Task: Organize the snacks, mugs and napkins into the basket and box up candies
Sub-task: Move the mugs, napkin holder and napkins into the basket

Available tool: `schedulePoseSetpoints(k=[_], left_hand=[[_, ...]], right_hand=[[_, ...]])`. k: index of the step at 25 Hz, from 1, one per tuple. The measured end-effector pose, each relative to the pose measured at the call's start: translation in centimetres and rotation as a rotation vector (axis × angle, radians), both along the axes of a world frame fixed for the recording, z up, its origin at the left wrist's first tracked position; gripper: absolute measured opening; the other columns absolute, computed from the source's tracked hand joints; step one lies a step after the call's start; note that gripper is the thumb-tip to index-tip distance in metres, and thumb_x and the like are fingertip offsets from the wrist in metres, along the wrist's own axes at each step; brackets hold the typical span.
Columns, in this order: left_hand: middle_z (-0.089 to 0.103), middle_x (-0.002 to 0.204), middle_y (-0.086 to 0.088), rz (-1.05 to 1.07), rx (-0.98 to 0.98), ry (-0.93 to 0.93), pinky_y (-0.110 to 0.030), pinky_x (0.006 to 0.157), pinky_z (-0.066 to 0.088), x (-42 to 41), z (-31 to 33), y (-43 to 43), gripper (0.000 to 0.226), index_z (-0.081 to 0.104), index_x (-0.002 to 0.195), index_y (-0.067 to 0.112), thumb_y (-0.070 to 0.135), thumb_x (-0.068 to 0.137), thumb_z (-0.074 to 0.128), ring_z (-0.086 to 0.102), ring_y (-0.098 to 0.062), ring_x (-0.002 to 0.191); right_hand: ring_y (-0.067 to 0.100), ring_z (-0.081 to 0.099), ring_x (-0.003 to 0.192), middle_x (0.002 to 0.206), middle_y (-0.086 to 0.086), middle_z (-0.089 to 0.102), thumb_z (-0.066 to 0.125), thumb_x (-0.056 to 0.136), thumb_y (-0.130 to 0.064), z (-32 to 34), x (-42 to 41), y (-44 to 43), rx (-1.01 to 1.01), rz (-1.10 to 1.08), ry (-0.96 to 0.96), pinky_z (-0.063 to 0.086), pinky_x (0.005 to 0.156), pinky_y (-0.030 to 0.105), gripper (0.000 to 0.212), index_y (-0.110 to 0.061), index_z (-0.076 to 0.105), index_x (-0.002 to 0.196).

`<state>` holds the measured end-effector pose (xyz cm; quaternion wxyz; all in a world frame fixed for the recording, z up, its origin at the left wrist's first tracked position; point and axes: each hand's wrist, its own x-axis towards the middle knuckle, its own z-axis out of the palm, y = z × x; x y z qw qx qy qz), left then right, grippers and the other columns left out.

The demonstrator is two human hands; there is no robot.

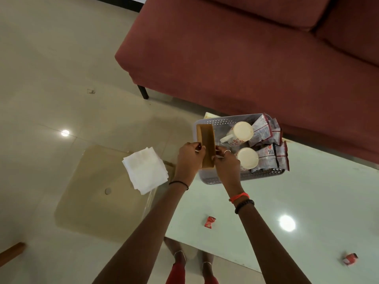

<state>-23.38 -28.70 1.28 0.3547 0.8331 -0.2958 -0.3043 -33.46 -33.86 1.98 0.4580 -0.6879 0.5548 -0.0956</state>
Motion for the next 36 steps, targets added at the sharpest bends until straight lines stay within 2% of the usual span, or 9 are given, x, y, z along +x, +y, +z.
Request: schedulePoseSetpoints(k=[2,7,13,16,28,30,32,34,36], left_hand=[[0.070,0.086,-0.014,-0.066,0.017,0.011,-0.025,0.069,0.050,-0.8,-1.2,-1.4,0.028,0.067,0.088,0.001,0.022,0.093,0.050,0.062,-0.019,0.071],[0.062,0.072,-0.009,-0.113,0.122,0.007,-0.010,0.052,0.039,-1.1,-4.5,-2.9,0.023,0.060,0.074,0.004,0.017,0.092,0.053,0.050,-0.009,0.053],[0.068,0.090,-0.020,-0.101,0.199,0.033,-0.033,0.070,0.051,-1.5,-7.6,-3.9,0.021,0.064,0.090,-0.003,0.015,0.091,0.054,0.064,-0.031,0.079],[0.067,0.096,-0.022,-0.098,0.235,0.028,-0.042,0.081,0.053,-1.5,-8.2,-4.0,0.023,0.064,0.096,-0.004,0.016,0.091,0.054,0.065,-0.034,0.086],[0.067,0.101,-0.022,-0.111,0.226,0.044,-0.045,0.084,0.053,-0.9,-8.2,-5.0,0.023,0.063,0.100,-0.003,0.016,0.090,0.056,0.065,-0.034,0.090],[0.067,0.101,-0.020,-0.090,0.169,0.070,-0.040,0.085,0.054,-0.5,-7.8,-4.7,0.022,0.063,0.099,-0.003,0.016,0.091,0.055,0.064,-0.031,0.091],[0.064,0.106,-0.017,-0.008,0.039,0.104,-0.026,0.084,0.051,-0.2,-6.7,-3.9,0.020,0.061,0.103,0.000,0.015,0.093,0.052,0.063,-0.025,0.095],[0.059,0.113,-0.014,0.119,-0.116,0.116,-0.016,0.084,0.045,0.2,-5.5,-2.0,0.021,0.058,0.111,0.004,0.013,0.093,0.050,0.059,-0.017,0.100],[0.056,0.116,-0.014,0.320,-0.224,0.096,-0.018,0.087,0.045,1.3,-5.1,1.1,0.022,0.057,0.113,0.005,0.008,0.092,0.051,0.057,-0.017,0.102]], right_hand=[[0.022,0.062,0.097,0.112,0.014,0.069,0.045,0.092,-0.004,-1.1,-1.0,-0.9,0.010,-0.040,0.034,0.042,0.082,0.022,0.031,-0.005,0.060,0.119],[0.033,0.064,0.098,0.107,0.019,0.070,0.046,0.092,-0.002,-4.5,-1.3,-2.3,0.011,-0.003,0.133,0.042,0.074,0.028,0.025,-0.001,0.062,0.111],[0.034,0.066,0.096,0.103,0.020,0.070,0.045,0.090,-0.001,-8.0,-1.2,-3.0,0.085,0.045,0.168,0.055,0.085,0.045,0.025,0.000,0.060,0.109],[0.034,0.066,0.095,0.103,0.020,0.070,0.042,0.091,0.000,-9.0,-1.3,-2.9,0.106,0.046,0.184,0.056,0.084,0.044,0.025,0.001,0.059,0.109],[0.033,0.065,0.096,0.102,0.021,0.069,0.045,0.089,0.002,-9.4,-0.7,-4.1,0.084,0.059,0.168,0.054,0.080,0.038,0.022,0.002,0.060,0.105],[0.036,0.061,0.103,0.109,0.023,0.064,0.049,0.090,-0.005,-9.0,-0.6,-4.4,0.052,0.098,0.239,0.048,0.081,0.036,0.022,0.003,0.057,0.109],[0.036,0.052,0.113,0.121,0.022,0.056,0.050,0.092,-0.015,-8.2,-0.3,-4.3,-0.079,0.100,0.312,0.043,0.092,0.041,0.030,0.000,0.054,0.117],[0.034,0.047,0.115,0.123,0.019,0.053,0.050,0.093,-0.015,-7.1,0.4,-3.4,-0.278,0.030,0.220,0.039,0.098,0.042,0.026,-0.003,0.056,0.115],[0.031,0.050,0.107,0.115,0.016,0.055,0.052,0.092,-0.012,-6.0,1.8,-1.8,-0.353,-0.019,0.046,0.044,0.092,0.042,0.015,-0.006,0.058,0.105]])
